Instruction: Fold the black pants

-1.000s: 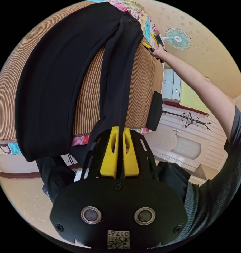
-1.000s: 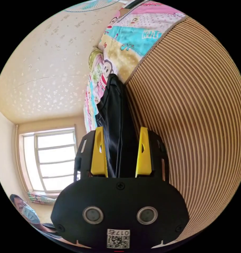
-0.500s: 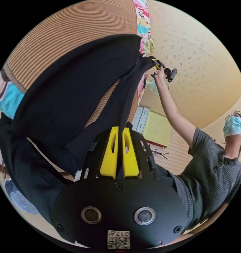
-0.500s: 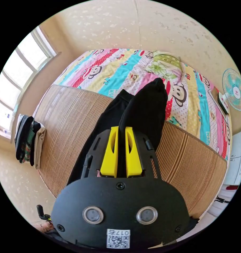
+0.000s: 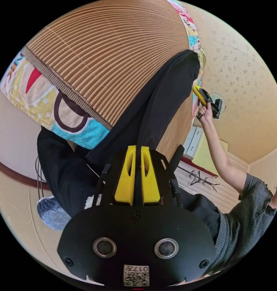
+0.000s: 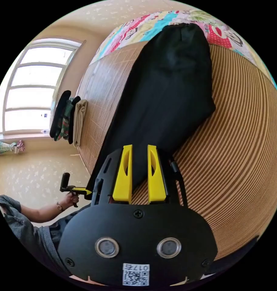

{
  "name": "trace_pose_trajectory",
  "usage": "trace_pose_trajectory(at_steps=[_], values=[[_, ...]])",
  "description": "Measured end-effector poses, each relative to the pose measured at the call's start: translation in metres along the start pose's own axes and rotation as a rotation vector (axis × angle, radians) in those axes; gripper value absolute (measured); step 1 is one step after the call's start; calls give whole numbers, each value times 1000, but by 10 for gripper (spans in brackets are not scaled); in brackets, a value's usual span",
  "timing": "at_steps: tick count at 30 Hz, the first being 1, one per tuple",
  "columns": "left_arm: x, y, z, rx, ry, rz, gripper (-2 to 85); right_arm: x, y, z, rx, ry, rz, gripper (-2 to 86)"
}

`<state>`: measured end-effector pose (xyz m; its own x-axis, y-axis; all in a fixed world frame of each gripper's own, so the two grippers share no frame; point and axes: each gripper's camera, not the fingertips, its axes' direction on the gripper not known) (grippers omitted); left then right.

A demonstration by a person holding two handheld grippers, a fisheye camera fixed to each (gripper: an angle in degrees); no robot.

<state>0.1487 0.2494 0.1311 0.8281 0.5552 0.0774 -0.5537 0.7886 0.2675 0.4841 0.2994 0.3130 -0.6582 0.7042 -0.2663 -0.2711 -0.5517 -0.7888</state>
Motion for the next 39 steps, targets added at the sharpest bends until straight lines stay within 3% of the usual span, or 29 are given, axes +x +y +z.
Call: trace_pose_trajectory(at_steps=[4,11,17,20,23,30,32,36,39], values=[[3,8,10,-63,-39,3,26,26,135,73,-102,-208,214,93],[19,24,4,-148,-312,148,56,14,233,129,46,-476,400,102],[12,-25,-6,-69,-73,200,121,74,220,103,271,-578,482,116],[25,-69,8,-70,-107,283,138,107,187,103,240,-690,412,103],[41,-106,26,-85,-131,349,143,125,159,98,231,-671,360,84],[47,-116,78,-264,-238,391,51,141,166,105,210,-823,355,41],[46,-96,65,-248,-162,413,49,131,196,87,267,-919,304,31],[61,-21,7,-227,214,524,46,98,255,39,356,-991,178,22],[84,51,-32,-236,315,633,46,50,299,-4,362,-1007,56,18]])
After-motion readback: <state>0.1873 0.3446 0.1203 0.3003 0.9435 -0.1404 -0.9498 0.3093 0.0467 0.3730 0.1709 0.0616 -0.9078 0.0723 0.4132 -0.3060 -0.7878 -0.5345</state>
